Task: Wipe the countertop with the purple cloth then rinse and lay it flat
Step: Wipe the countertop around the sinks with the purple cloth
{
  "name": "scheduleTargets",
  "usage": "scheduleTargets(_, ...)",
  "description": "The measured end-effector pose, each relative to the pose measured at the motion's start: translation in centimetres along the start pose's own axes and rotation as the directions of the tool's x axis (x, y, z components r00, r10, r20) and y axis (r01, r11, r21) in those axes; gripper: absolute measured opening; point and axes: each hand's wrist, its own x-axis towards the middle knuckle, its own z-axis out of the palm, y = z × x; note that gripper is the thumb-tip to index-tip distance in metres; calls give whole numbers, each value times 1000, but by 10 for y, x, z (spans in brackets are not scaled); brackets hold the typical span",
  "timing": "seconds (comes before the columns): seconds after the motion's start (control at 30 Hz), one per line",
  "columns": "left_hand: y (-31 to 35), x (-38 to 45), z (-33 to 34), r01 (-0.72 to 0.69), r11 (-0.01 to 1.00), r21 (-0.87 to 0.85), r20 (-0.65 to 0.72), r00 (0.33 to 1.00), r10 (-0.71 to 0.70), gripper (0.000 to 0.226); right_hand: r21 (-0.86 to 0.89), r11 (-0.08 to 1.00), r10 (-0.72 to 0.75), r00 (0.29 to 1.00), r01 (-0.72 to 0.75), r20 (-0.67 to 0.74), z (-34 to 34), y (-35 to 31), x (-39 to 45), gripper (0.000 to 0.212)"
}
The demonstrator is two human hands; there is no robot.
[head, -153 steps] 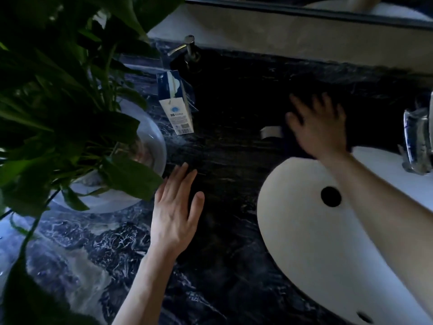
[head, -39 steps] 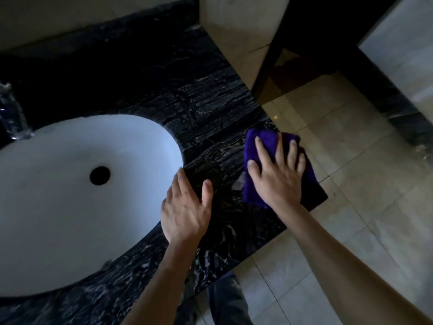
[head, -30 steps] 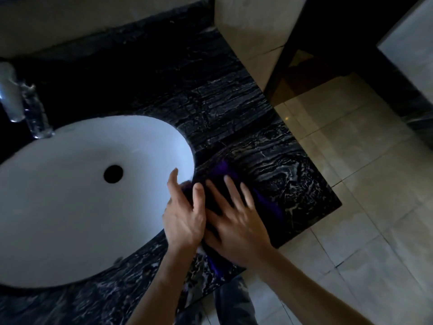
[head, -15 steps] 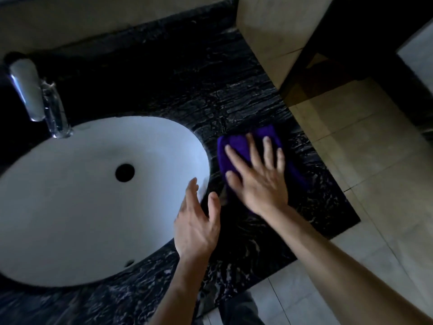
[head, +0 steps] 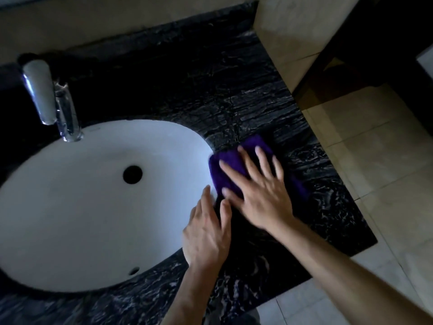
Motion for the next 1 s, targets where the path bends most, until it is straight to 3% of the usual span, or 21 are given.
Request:
scheduleTargets(0.23,29,50,12,13,994,-107,-9,1000,-14,69,-50,997,48,998,-51,-51,-7,25,124,63)
scheduleTargets(0.33,30,55,13,36,957,-288,-24,999,-45,70,-43,999,13,998,-15,-54,-5,23,83,61)
scheduleTargets(0.47,29,50,12,-1,964,-267,-33,999,-8,76,1,999,-51,998,51,37,-3,19,-37,59)
scheduleTargets(0.57,28,51,12,-5,975,-223,-45,999,-5,72,-5,997,-74,993,75,94,-3,24,-74,59)
scheduleTargets(0.7,32,54,13,-28,991,-133,-48,999,22,73,-17,999,-48,998,49,44,-9,42,-8,64)
scheduleTargets(0.87,36,54,12,-13,998,-66,-39,999,11,73,-12,992,123,991,-124,-50,-11,53,125,61)
scheduleTargets(1.0,36,52,12,-18,996,-86,-51,999,13,66,-23,996,84,995,-85,-50,-8,43,111,61)
